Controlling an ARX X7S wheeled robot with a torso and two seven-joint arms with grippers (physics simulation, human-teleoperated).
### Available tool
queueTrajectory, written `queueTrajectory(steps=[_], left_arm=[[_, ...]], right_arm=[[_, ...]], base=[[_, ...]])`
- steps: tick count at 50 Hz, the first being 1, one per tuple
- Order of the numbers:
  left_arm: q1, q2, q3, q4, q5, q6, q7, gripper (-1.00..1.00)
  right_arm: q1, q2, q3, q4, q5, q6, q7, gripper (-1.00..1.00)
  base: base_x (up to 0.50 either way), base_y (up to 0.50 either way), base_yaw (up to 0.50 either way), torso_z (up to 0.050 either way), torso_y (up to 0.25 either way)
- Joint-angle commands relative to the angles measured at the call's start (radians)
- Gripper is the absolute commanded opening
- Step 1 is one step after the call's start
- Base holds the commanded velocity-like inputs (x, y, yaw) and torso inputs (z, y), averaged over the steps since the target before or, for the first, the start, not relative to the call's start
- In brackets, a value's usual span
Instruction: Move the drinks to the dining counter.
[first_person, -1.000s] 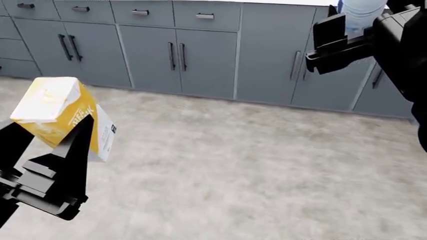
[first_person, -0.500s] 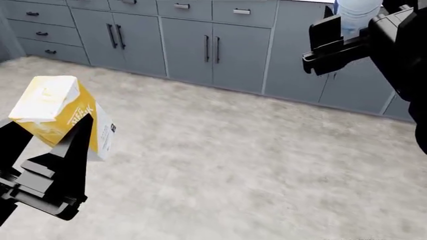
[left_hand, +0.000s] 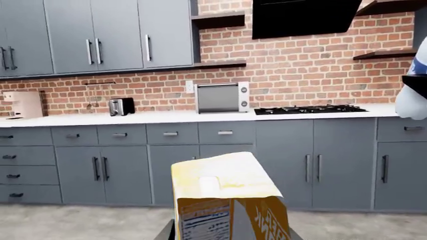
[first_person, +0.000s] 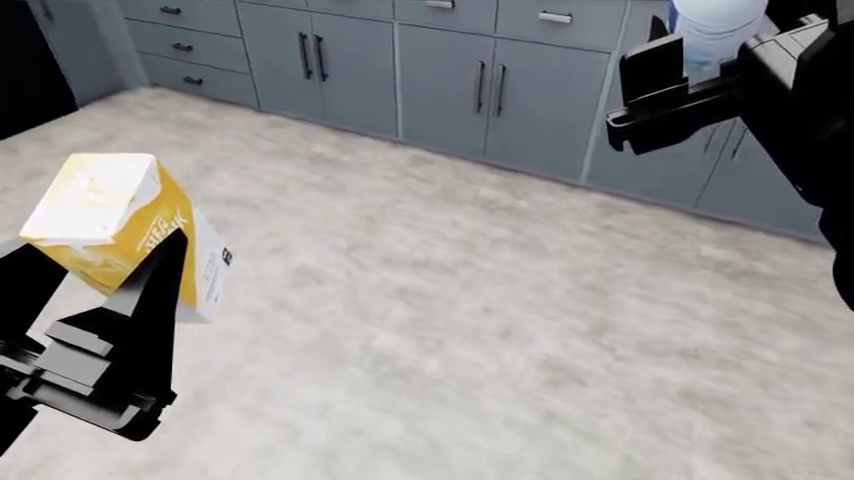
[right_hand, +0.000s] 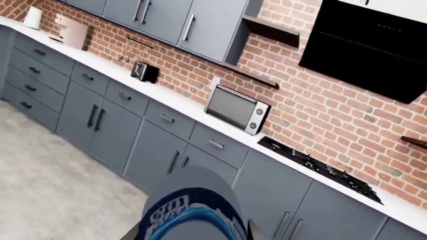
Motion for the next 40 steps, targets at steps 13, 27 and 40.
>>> queueTrajectory(steps=[13, 27, 40], left_arm=[[0.002, -0.007, -0.006, 0.0, -0.005, 0.013, -0.001, -1.0], [0.008, -0.002, -0.01, 0.002, 0.006, 0.009, 0.011, -1.0], [0.012, 0.01, -0.008, 0.005, 0.024, 0.001, 0.025, -1.0]], right_arm=[[0.021, -0.003, -0.014, 0.001, -0.015, 0.01, -0.01, -1.0], [0.019, 0.002, -0.021, -0.002, -0.013, 0.006, -0.008, -1.0], [0.016, 0.007, -0.024, -0.004, -0.018, -0.002, -0.018, -1.0]], base=[[-0.36, -0.19, 0.42, 0.0, 0.0], [-0.34, -0.21, 0.42, 0.001, 0.0], [-0.33, -0.24, 0.42, 0.0, 0.0]])
